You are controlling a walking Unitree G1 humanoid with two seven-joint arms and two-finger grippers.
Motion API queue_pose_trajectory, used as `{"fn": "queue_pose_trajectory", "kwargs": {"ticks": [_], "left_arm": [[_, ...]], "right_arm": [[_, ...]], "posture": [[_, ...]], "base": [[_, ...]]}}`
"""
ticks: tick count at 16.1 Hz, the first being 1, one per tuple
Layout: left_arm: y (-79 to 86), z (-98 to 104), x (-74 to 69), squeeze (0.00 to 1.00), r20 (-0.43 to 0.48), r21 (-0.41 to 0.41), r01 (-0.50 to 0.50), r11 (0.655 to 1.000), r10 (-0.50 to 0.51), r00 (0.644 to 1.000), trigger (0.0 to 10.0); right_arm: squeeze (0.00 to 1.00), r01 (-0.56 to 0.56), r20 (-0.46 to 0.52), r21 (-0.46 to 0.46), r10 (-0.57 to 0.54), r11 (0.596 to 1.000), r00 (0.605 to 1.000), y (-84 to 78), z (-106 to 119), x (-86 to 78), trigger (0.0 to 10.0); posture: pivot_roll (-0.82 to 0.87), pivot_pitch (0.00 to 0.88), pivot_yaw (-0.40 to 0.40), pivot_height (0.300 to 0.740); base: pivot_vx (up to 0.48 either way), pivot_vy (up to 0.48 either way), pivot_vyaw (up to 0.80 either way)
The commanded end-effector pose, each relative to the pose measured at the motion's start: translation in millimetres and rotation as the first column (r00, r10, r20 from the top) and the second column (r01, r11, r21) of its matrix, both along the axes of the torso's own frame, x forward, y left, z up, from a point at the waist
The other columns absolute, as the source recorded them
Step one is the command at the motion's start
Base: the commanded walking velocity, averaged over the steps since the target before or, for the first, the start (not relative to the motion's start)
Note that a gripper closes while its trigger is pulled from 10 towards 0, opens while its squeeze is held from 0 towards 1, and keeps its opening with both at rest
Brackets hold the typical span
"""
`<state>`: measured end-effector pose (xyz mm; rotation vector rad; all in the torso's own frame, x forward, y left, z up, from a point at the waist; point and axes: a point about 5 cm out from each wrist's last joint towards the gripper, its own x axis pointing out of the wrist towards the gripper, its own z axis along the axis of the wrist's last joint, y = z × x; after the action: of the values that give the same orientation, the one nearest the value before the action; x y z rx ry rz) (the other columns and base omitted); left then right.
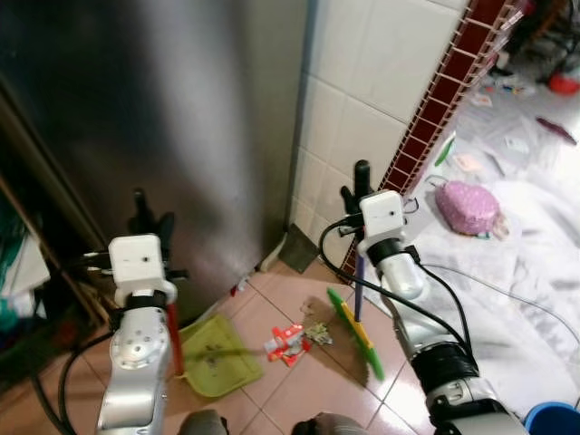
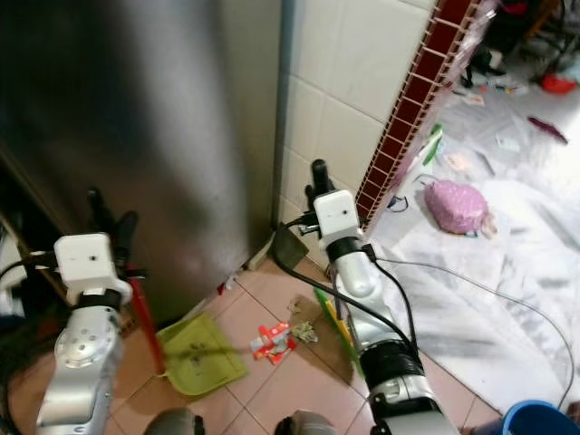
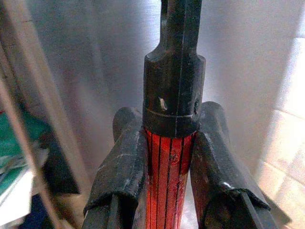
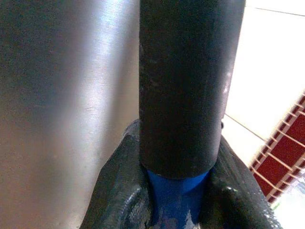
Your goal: Sweep floor
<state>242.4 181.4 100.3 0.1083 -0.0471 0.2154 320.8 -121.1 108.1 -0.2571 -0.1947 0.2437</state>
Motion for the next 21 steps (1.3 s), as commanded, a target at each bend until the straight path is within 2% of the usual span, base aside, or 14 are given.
{"fn": "queue_pose_trajectory", "kwargs": {"ticks": [1,5,7,10,13,15,17,18,20,21], "left_arm": [[-3.7,15,4.7,0.0,0.066,0.0,0.015,1.0,-0.015,0.998,10.0],[3.7,18,4.9,0.0,0.053,0.012,0.017,1.0,-0.017,0.998,10.0],[6.5,20,3.5,0.0,0.052,0.022,0.017,1.0,-0.018,0.998,10.0],[5.7,21,1.5,0.0,0.048,0.042,0.012,0.999,-0.014,0.999,10.0],[6.6,16,5.1,0.0,0.044,0.043,-0.011,0.999,0.009,0.999,10.0],[2.9,12,16.1,0.0,0.04,0.031,0.003,1.0,-0.004,0.999,10.0],[-7.0,14,32.4,0.0,0.08,0.022,0.049,0.999,-0.051,0.995,10.0],[-9.0,13,34.5,0.0,0.084,0.026,0.056,0.998,-0.058,0.995,10.0],[-32.1,1,52.5,0.0,0.019,-0.015,0.147,0.989,-0.146,0.989,10.0],[-36.9,0,55.5,0.0,0.014,-0.011,0.166,0.986,-0.165,0.986,10.0]], "right_arm": [[0.0,-0.016,0.054,-0.015,0.017,1.0,0.998,1.9,13,5.0,10.0],[0.0,0.011,0.0,0.012,-0.011,1.0,1.0,-0.3,5,8.8,10.0],[0.0,0.011,0.019,0.012,-0.011,1.0,1.0,5.0,7,8.7,10.0],[0.0,0.052,0.01,0.01,-0.052,0.999,0.999,-4.5,2,6.0,10.0],[0.0,0.088,0.017,-0.002,-0.088,0.996,0.996,-17.1,8,4.7,10.0],[0.0,0.089,0.016,0.0,-0.089,0.996,0.996,-23.0,12,3.8,10.0],[0.0,0.104,-0.027,0.036,-0.103,0.994,0.994,-28.8,11,6.0,10.0],[0.0,0.109,-0.036,0.048,-0.107,0.993,0.994,-29.4,11,6.3,10.0],[0.0,0.059,-0.038,0.067,-0.056,0.996,0.998,-22.9,18,10.3,10.0],[0.0,0.046,-0.039,0.079,-0.043,0.996,0.998,-21.5,20,10.8,10.0]], "posture": [[0.07,0.015,-0.112,0.74],[0.14,0.037,-0.126,0.74],[0.14,0.04,-0.103,0.74],[0.12,0.065,-0.091,0.74],[0.04,0.098,-0.1,0.74],[0.01,0.119,-0.105,0.74],[0.0,0.118,-0.113,0.74],[0.0,0.118,-0.113,0.74],[-0.02,0.112,-0.123,0.74],[-0.02,0.112,-0.123,0.74]], "base": [[0.0,0.0,0.0],[0.0,0.0,0.0],[0.0,0.0,0.0],[0.0,0.0,0.0],[0.0,0.0,0.0],[0.0,0.0,0.0],[0.0,0.0,0.0],[0.0,0.0,0.0],[0.0,0.0,0.0],[0.0,0.0,0.0]]}}
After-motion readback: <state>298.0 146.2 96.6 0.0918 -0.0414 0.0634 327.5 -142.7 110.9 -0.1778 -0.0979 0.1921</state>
